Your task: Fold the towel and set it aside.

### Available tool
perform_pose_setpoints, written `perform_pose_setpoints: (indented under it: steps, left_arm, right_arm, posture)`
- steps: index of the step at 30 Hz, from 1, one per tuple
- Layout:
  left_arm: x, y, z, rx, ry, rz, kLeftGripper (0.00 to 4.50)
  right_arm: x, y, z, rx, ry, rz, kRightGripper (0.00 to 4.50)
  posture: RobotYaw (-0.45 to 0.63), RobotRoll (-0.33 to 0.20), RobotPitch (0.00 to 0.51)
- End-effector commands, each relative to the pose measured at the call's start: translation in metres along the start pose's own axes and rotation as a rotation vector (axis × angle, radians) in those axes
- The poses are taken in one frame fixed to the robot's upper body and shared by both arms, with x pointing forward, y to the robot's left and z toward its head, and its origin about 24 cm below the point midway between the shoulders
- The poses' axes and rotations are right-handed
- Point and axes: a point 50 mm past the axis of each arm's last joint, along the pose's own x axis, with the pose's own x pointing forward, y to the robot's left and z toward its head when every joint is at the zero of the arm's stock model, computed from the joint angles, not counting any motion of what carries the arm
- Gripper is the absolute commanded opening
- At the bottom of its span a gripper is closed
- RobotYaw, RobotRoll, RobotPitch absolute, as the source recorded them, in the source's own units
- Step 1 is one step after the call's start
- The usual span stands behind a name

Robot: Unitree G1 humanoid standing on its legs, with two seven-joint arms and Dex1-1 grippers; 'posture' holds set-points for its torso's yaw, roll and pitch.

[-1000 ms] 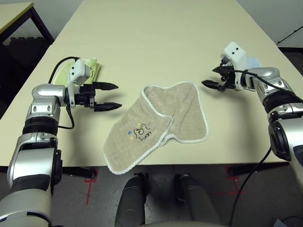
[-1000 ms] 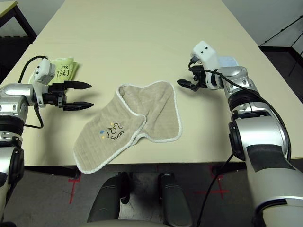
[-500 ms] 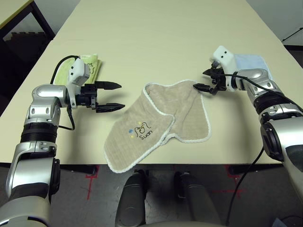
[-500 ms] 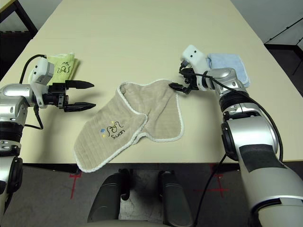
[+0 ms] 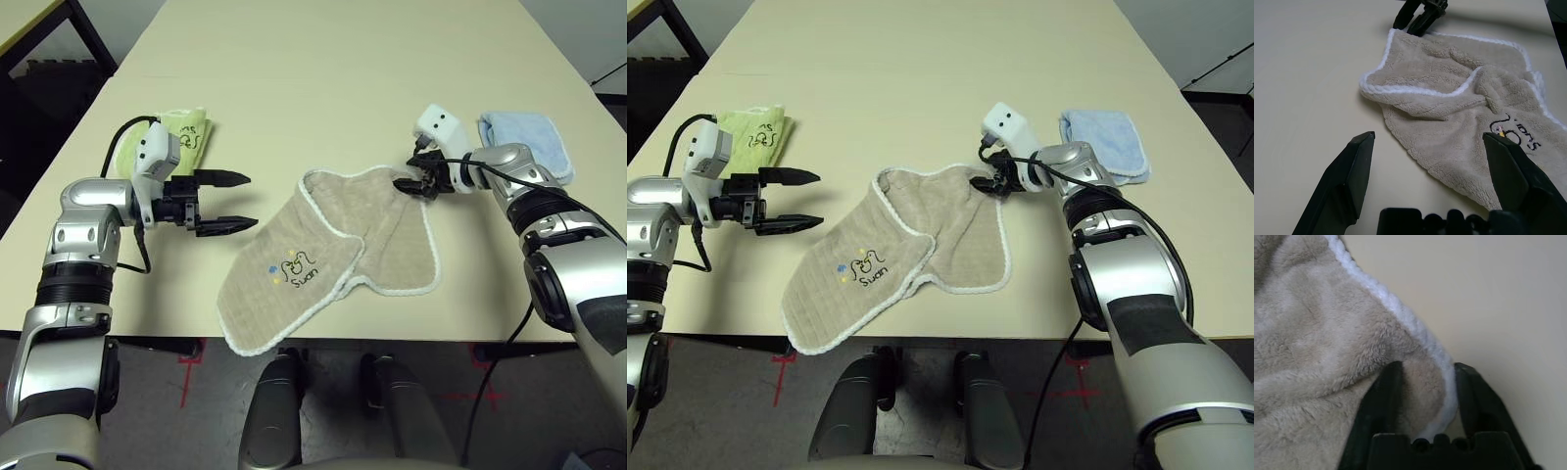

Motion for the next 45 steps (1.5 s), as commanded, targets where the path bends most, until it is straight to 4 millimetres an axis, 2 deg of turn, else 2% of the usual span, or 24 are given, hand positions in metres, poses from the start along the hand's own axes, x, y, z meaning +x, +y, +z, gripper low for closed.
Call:
perform_pose_setpoints:
  steps: [1,3,4,8,12,16,21,25,27,29,32,36,40,43,45]
  left_arm:
    - [-0.002,-0.001,-0.001,-0.001,0.014,-0.011,4.5]
    - [-0.002,0.0,-0.003,-0.007,0.019,-0.002,4.5]
    - [-0.003,0.0,-0.004,-0.015,0.019,0.009,4.5]
    - [-0.002,0.004,-0.008,-0.032,0.019,0.057,4.5]
    - [0.005,0.007,-0.008,-0.06,-0.013,0.09,4.5]
    - [0.019,0.015,-0.001,-0.085,-0.09,0.136,4.5]
    - [0.032,0.022,0.01,-0.105,-0.159,0.15,4.5]
    - [0.037,0.024,0.015,-0.112,-0.183,0.151,4.5]
    - [0.039,0.025,0.016,-0.109,-0.187,0.147,4.5]
    - [0.04,0.025,0.017,-0.108,-0.192,0.147,4.5]
    - [0.04,0.025,0.017,-0.107,-0.198,0.15,4.5]
    - [0.041,0.023,0.022,-0.113,-0.221,0.153,4.5]
    - [0.044,0.024,0.044,-0.114,-0.302,0.191,4.5]
    - [0.052,0.022,0.064,-0.117,-0.36,0.2,4.5]
    - [0.058,0.021,0.07,-0.109,-0.359,0.222,4.5]
  right_arm:
    - [-0.008,-0.004,-0.004,0.043,-0.052,-0.008,0.91]
    - [-0.013,-0.008,0.005,0.043,-0.145,-0.014,0.15]
    - [-0.017,-0.01,0.01,0.036,-0.198,-0.02,0.07]
    - [-0.03,-0.017,0.026,0.01,-0.369,-0.053,0.07]
    - [-0.049,-0.017,0.053,-0.093,-0.59,-0.037,0.07]
    - [-0.067,-0.002,0.102,-0.302,-0.823,0.012,0.07]
    - [-0.092,0.009,0.157,-0.414,-1.029,0.01,0.07]
    - [-0.113,0.007,0.186,-0.446,-1.14,-0.059,0.07]
    - [-0.134,-0.001,0.205,-0.446,-1.234,-0.142,0.07]
    - [-0.148,-0.006,0.216,-0.45,-1.285,-0.193,0.07]
    - [-0.147,-0.008,0.216,-0.455,-1.279,-0.211,0.07]
    - [-0.119,-0.009,0.2,-0.458,-1.114,-0.202,0.07]
    - [-0.101,-0.005,0.193,-0.456,-1.028,-0.183,0.07]
    - [-0.087,-0.003,0.19,-0.442,-0.962,-0.179,0.07]
    - [-0.08,-0.001,0.19,-0.425,-0.937,-0.174,0.07]
  posture:
    - [0.14,0.0,0.227]
    - [0.13,0.0,0.216]
    - [0.12,0.0,0.213]
    - [0.1,0.0,0.197]
    - [0.09,0.0,0.184]
    - [0.07,0.0,0.168]
    - [0.05,0.0,0.157]
    - [0.05,0.0,0.154]
    - [0.05,0.0,0.151]
    - [0.05,0.0,0.151]
    - [0.06,0.0,0.151]
    - [0.07,0.0,0.151]
    - [0.09,0.0,0.15]
    - [0.11,0.0,0.151]
    - [0.12,0.0,0.151]
